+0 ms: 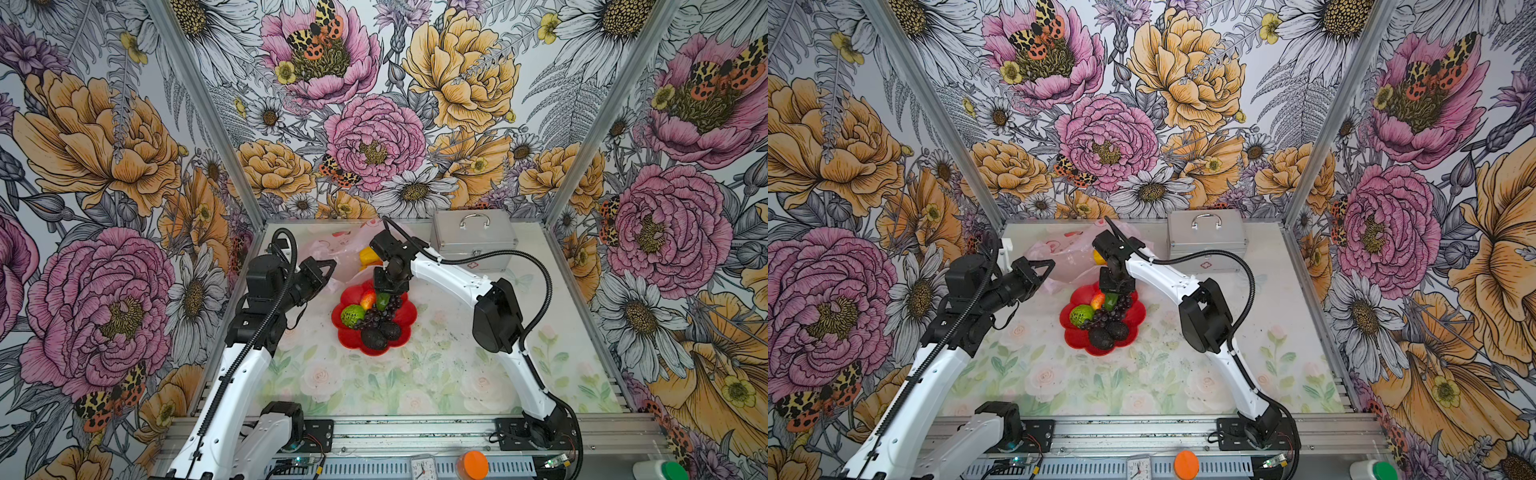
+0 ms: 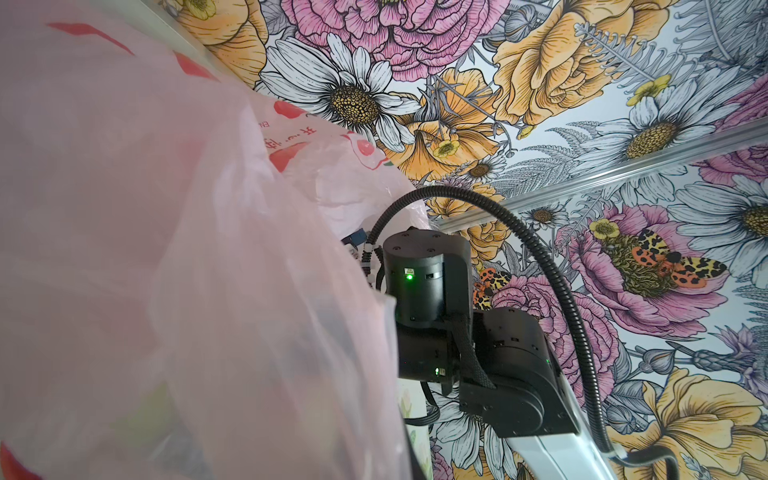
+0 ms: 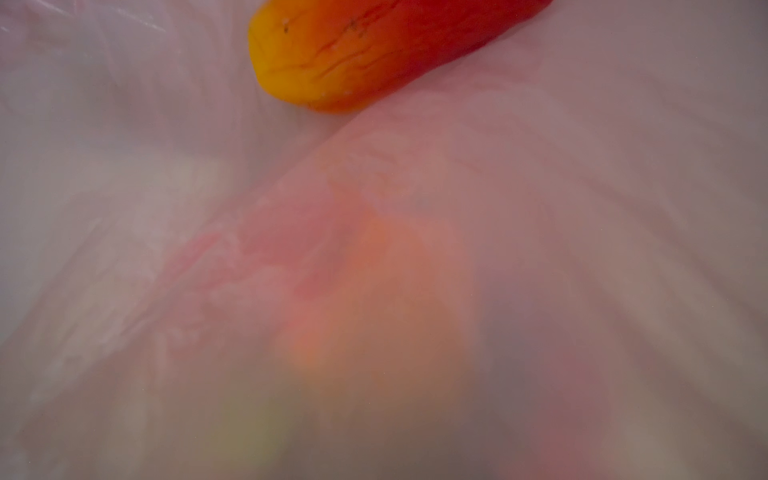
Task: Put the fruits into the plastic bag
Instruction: 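Lift the papaya and carry it to the bag mouth held by the left gripper, then push the papaya into the pink bag and open the right gripper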
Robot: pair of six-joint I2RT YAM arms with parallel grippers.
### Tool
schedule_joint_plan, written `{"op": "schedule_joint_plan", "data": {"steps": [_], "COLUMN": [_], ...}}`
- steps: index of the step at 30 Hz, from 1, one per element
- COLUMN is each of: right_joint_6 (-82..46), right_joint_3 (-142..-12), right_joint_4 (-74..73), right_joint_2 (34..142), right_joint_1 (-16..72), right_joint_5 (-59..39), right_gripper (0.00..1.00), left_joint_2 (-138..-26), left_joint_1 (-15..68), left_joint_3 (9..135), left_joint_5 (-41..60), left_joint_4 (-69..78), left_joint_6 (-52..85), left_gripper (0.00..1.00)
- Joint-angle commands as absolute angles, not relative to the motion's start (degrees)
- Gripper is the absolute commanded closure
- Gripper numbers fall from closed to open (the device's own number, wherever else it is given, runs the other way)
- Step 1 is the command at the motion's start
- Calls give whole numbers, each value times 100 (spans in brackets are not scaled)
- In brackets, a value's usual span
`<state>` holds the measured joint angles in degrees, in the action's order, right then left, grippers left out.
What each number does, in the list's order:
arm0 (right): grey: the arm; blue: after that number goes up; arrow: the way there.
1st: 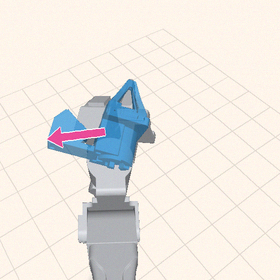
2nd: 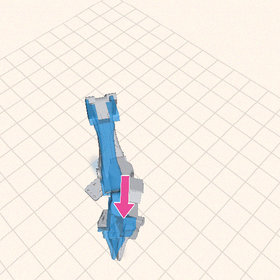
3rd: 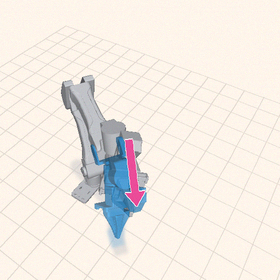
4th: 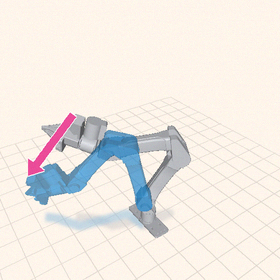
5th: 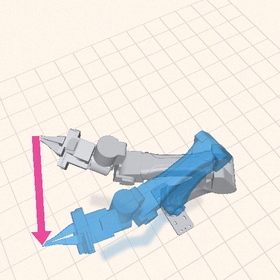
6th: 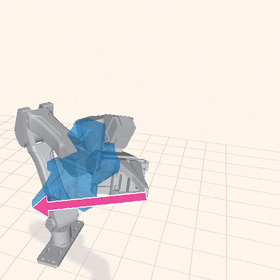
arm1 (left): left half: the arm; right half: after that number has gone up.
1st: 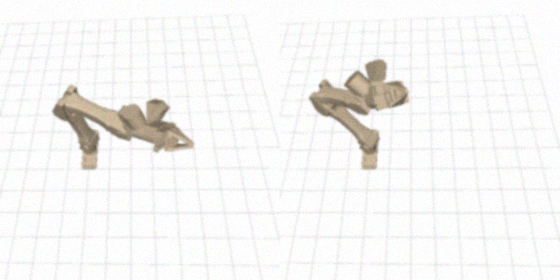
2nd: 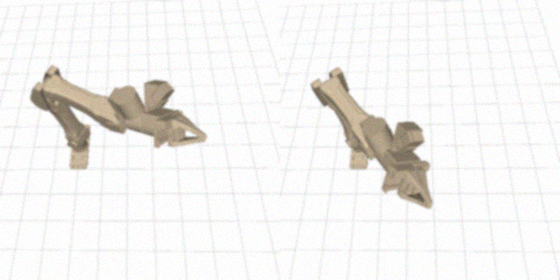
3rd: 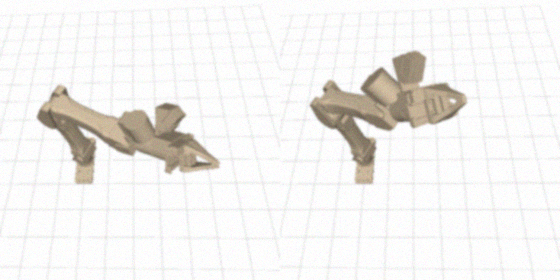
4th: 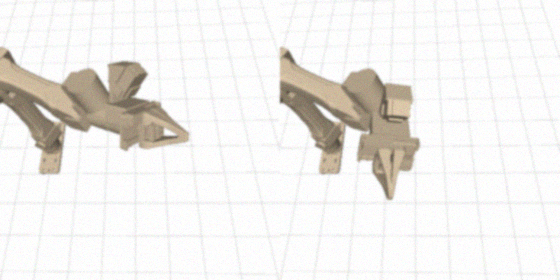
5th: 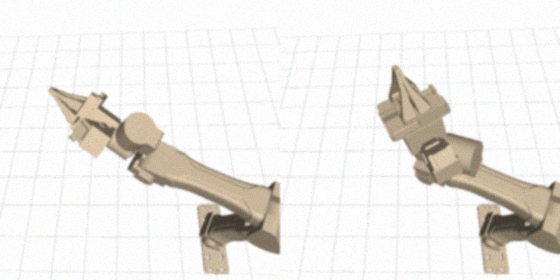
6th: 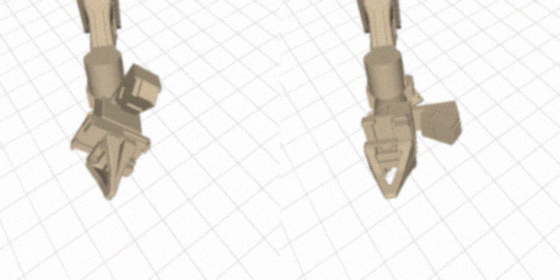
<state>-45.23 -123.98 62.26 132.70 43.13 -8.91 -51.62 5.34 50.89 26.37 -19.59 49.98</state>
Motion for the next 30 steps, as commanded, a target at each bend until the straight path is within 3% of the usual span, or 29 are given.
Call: {"op": "schedule_joint_plan", "data": {"steps": [1,16,24,30], "right_joint_6": [-4075,-3649,-4164,-4983], "right_joint_3": [-12139,-10066,-10610,-10907], "right_joint_4": [6135,5195,5159,5168], "right_joint_2": [12646,10717,10397,10675], "right_joint_1": [4276,4157,4106,3748], "right_joint_5": [-1287,-4057,-4847,-4840], "right_gripper": [64,66,66,69], "left_joint_2": [-5067,-5253,-5352,-5339], "left_joint_1": [465,546,631,681], "left_joint_3": [5063,5042,5080,5063], "left_joint_5": [2549,2553,2564,2587], "left_joint_4": [-1924,-1724,-1662,-1618], "left_joint_6": [4956,4976,4957,4961], "left_gripper": [100,100,100,100]}}
